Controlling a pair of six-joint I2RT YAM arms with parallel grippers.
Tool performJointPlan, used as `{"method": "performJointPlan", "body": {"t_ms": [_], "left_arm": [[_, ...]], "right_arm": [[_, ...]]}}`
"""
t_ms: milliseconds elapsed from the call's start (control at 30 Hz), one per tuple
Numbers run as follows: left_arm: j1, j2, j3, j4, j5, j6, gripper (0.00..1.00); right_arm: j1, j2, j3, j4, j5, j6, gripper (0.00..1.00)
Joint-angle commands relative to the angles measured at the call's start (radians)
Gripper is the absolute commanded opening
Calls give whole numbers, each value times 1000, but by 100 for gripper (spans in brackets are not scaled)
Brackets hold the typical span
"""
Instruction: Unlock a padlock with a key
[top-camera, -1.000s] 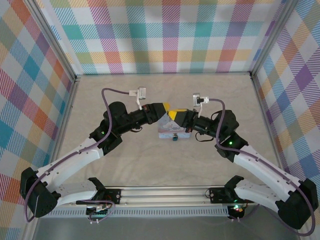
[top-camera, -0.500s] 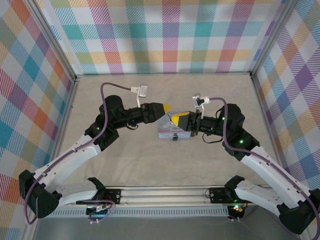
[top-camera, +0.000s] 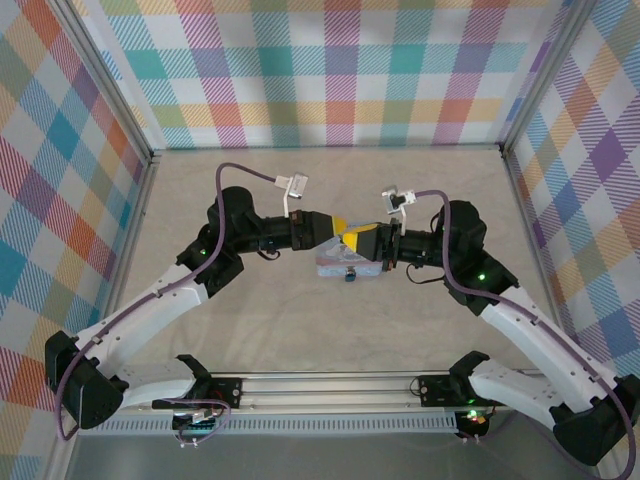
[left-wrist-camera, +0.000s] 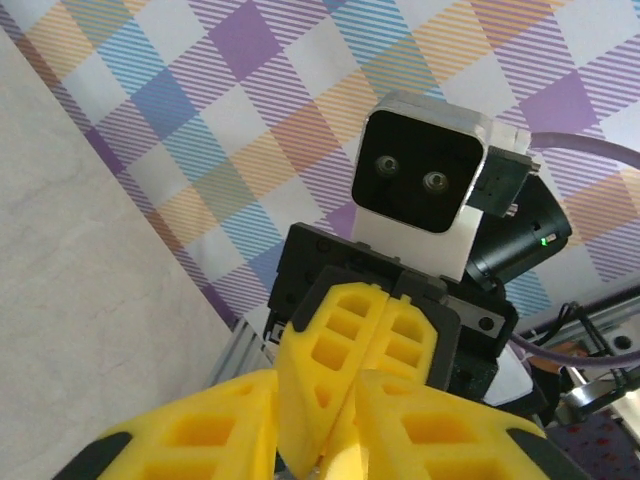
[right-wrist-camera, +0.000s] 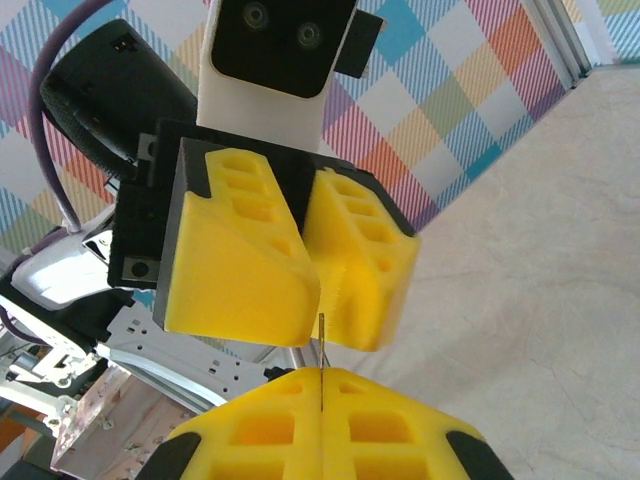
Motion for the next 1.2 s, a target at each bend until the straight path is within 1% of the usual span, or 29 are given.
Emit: {"method": "performJointPlan", "body": {"t_ms": [0, 33, 67, 233, 300, 367, 433, 467, 600, 767, 900, 1033, 1133, 1167], "left_arm": [[10, -4, 33, -4, 28, 7, 8], [9, -2, 35, -10, 27, 10, 3], [9, -2, 36, -16, 26, 14, 0], [9, -11, 35, -34, -5, 27, 0], [9, -15, 30, -41, -33, 26, 0], [9, -21, 20, -31, -63, 16, 0], [9, -23, 7, -11, -84, 2, 0], [9, -23, 2, -2, -89, -4, 0], [9, -17, -7, 16, -97, -20, 0], [10, -17, -19, 21, -112, -22, 0], [9, -14, -27, 32, -117, -28, 0], [9, -10, -28, 36, -122, -30, 0], [9, -9, -28, 41, -124, -31, 0], [9, -10, -28, 41, -127, -31, 0]], "right_arm": [[-19, -2, 25, 6, -28, -2, 0], [-23, -2, 25, 6, -31, 2, 0], [-27, -2, 25, 4, -33, 2, 0], [-41, -7, 23, 12, -28, 18, 0], [-41, -11, 21, 21, -18, 34, 17], [-41, -25, -15, 93, -1, 83, 36], [-40, -38, -50, 152, 21, 119, 45], [-40, -47, -68, 176, 39, 133, 47], [-25, -51, -126, 265, 82, 180, 49], [19, -31, -149, 317, 129, 185, 51], [36, -22, -152, 347, 151, 188, 51], [52, -1, -143, 348, 157, 186, 48], [57, 8, -148, 358, 161, 188, 41], [58, 11, -148, 357, 162, 189, 41]]}}
